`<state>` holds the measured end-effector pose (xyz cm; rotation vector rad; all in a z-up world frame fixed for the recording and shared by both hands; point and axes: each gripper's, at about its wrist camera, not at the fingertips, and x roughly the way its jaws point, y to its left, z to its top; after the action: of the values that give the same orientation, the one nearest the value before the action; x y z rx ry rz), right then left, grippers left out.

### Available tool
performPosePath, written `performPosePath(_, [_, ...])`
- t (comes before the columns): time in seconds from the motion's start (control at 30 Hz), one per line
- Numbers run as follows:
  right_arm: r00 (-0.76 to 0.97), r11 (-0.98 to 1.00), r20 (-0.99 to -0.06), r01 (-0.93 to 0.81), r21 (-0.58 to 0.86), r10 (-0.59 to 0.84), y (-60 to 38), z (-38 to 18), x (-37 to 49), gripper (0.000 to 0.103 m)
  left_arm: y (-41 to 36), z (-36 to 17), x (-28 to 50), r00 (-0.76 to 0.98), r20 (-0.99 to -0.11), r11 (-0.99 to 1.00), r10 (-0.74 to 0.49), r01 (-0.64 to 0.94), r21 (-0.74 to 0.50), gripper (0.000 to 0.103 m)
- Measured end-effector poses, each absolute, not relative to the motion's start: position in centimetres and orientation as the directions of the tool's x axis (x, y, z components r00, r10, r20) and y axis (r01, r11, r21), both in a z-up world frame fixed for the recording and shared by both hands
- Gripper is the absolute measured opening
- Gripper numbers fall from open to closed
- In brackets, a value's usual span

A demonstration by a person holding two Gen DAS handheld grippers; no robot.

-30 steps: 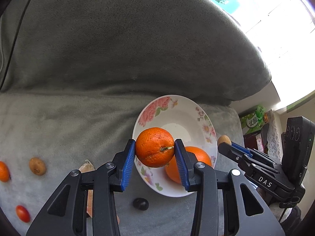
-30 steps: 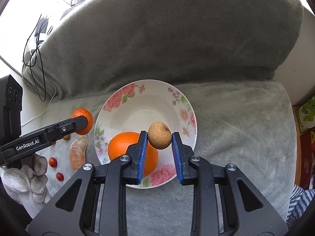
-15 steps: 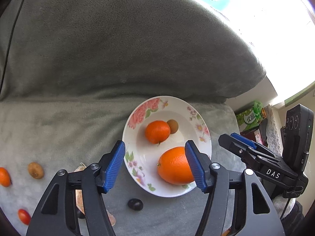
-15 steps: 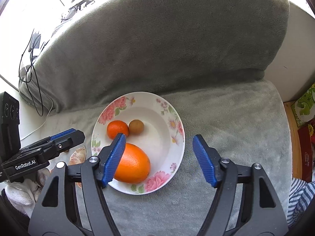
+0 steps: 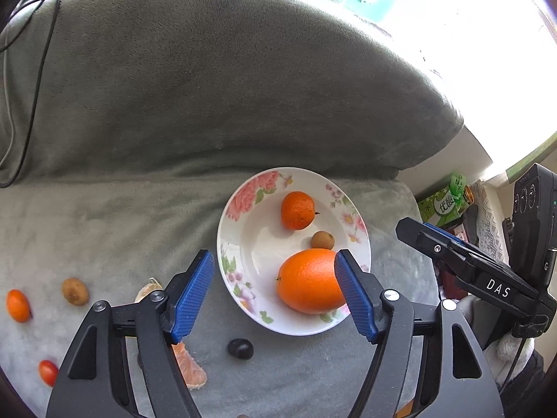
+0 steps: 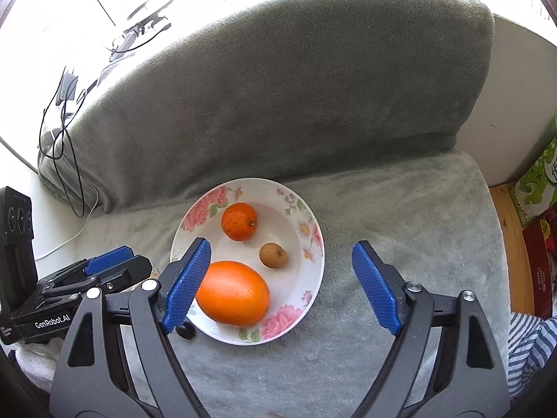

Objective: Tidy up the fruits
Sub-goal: 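Withdraw both tools from the bowl back over the fruits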

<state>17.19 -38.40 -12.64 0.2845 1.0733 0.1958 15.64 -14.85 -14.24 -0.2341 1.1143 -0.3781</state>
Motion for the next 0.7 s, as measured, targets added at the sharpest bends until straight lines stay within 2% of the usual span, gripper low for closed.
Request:
performPosePath(0.37, [0.495,0.942,-0.811,-0.049,0.331,0.311,-37.3,-10.9,15.7,0.086,-12.4,-12.7,13.4,0.443,-0.81,0.923,-0.384,0.149,-0.356,0.072])
performPosePath(0.7, [0.547,0.931,-0.76,-0.113,0.348,0.351,-35.1,-9.2,13.4,0.086,-7.2,-11.6,10.6,0.506,-0.794,0.934,-0.337,0.074,-0.348,0.072])
